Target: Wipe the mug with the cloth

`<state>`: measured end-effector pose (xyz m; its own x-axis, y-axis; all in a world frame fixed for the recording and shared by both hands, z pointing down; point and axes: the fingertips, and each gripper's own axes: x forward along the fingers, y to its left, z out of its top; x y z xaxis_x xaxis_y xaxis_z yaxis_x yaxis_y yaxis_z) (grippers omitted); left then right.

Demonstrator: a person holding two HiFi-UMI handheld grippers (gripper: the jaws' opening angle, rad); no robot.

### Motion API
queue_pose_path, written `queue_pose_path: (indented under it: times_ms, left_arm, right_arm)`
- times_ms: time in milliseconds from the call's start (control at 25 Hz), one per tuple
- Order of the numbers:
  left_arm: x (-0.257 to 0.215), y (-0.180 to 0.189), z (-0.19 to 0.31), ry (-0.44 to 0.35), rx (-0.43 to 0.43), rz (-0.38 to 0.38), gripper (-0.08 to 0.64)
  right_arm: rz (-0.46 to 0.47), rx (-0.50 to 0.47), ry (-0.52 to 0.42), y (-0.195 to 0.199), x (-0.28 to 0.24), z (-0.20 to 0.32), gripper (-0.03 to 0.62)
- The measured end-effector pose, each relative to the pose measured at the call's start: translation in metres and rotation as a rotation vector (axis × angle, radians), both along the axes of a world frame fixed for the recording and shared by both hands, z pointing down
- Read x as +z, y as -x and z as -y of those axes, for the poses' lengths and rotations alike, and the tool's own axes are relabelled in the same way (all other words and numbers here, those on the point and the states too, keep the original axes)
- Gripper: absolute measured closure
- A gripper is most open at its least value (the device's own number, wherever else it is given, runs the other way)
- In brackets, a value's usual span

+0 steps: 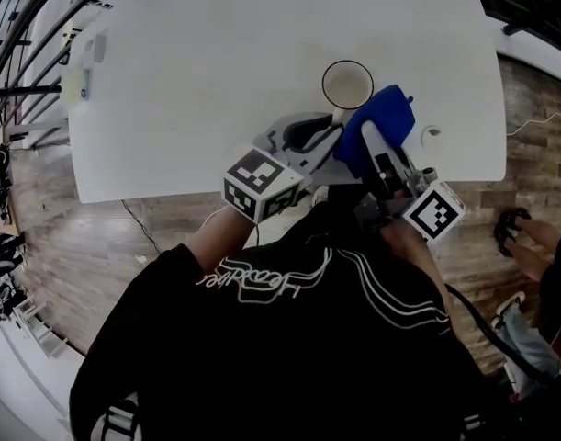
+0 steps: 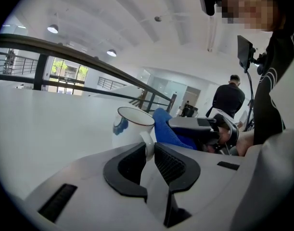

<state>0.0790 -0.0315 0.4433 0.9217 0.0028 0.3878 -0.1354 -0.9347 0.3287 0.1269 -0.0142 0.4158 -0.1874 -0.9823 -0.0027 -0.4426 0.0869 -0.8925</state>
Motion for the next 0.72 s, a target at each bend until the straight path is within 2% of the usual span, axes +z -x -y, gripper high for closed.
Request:
queue_pose_path:
  times_ms: [240,400,720]
  left_arm:
    - [0.003,0.005,0.007,0.012,0.010,0.001,0.497]
    - [0.003,0.003,0.007,0.017,0.018,-0.002,0.498]
    - [0.001,-0.001,0.006,0.011,0.008,-0.013,0.498]
  right_arm:
    - [0.004,0.001,0.017,0.003,0.009,0.013,0.538]
    - [-0.004,-0.003,0.068,-0.001,0.021,0.013,0.538]
    - [-0.128,-0.037,0.185,-0.006,0.033,0.017,0.538]
